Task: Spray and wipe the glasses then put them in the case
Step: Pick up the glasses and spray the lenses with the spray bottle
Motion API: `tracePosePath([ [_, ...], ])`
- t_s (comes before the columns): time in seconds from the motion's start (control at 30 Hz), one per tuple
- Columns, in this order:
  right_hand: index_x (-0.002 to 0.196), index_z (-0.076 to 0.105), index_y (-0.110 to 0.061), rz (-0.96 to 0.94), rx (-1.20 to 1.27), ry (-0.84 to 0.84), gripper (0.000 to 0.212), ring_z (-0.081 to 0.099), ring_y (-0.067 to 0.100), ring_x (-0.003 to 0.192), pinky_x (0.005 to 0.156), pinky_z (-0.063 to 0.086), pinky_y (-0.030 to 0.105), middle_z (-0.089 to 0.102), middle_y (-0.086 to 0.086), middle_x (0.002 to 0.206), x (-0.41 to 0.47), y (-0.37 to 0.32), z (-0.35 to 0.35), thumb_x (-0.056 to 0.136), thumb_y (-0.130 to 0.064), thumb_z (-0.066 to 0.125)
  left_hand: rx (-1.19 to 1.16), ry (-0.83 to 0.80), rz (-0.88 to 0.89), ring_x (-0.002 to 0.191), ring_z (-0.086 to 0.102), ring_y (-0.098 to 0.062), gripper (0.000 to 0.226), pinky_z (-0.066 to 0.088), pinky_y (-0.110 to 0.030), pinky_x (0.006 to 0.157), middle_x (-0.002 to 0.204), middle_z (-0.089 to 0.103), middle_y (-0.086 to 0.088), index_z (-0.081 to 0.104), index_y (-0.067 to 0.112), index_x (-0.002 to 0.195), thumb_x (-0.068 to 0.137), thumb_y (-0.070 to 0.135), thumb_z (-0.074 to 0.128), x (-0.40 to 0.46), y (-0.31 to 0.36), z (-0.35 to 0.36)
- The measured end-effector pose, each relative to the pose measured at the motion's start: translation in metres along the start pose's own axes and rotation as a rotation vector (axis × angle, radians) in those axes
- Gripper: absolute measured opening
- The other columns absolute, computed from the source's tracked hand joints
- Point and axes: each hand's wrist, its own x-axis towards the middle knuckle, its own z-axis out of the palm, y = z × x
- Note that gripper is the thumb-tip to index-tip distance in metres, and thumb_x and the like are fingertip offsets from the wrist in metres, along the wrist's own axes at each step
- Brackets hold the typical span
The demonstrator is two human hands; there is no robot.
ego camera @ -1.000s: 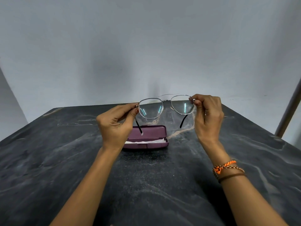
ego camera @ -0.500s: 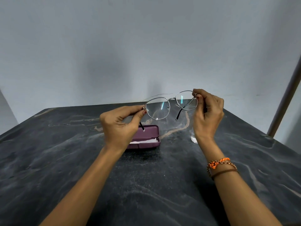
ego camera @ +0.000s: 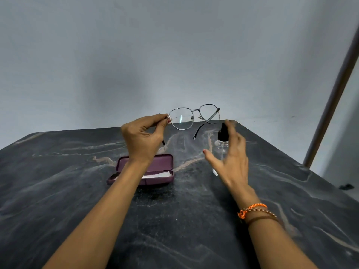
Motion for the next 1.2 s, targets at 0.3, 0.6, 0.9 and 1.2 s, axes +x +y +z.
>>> tracePosePath([
  [0.3,0.131,0.021,-0.046,-0.011,0.102,0.129,0.089,0.056,0.021,0.064,0.059,0.039,0.021,0.064,0.007,0.091,0.006,0.000,0.011,0.066,-0.007,0.067,0.026,0.002,-0.053,0.072,0.065,-0.017,0.018,0.051,-0.008,0.069,0.082,0.066,-0.011,0.069,-0.014,0.081,0.067,-0.004,0.075,-0.005,-0.020,0.014],
  [0.6,0.126,0.031,-0.037,-0.219,0.115,0.176,0.085,0.046,0.014,0.052,0.052,0.040,0.021,0.065,0.003,0.086,0.015,-0.023,-0.004,0.057,0.000,0.062,0.042,-0.026,-0.014,0.069,0.061,-0.005,0.015,0.049,-0.006,0.069,0.078,0.068,-0.012,0.070,-0.011,0.078,0.065,-0.005,0.075,-0.007,-0.022,0.016],
  [0.9,0.121,0.034,-0.033,-0.230,0.087,0.162,0.078,0.047,0.016,0.058,0.055,0.037,0.020,0.059,-0.001,0.078,0.015,-0.027,-0.008,0.056,0.001,0.064,0.077,-0.061,0.060,0.069,0.064,-0.014,0.013,0.048,-0.006,0.069,0.071,0.070,-0.020,0.070,-0.010,0.074,0.063,-0.006,0.076,-0.008,-0.020,0.016],
  [1.2,0.126,0.033,-0.036,-0.233,0.155,0.179,0.084,0.049,0.014,0.050,0.052,0.035,0.006,0.067,-0.005,0.096,0.014,-0.036,-0.007,0.055,0.000,0.061,0.079,-0.067,0.083,0.068,0.064,-0.014,0.012,0.048,-0.005,0.068,0.070,0.070,-0.020,0.070,-0.010,0.073,0.063,-0.007,0.077,-0.007,-0.020,0.016],
])
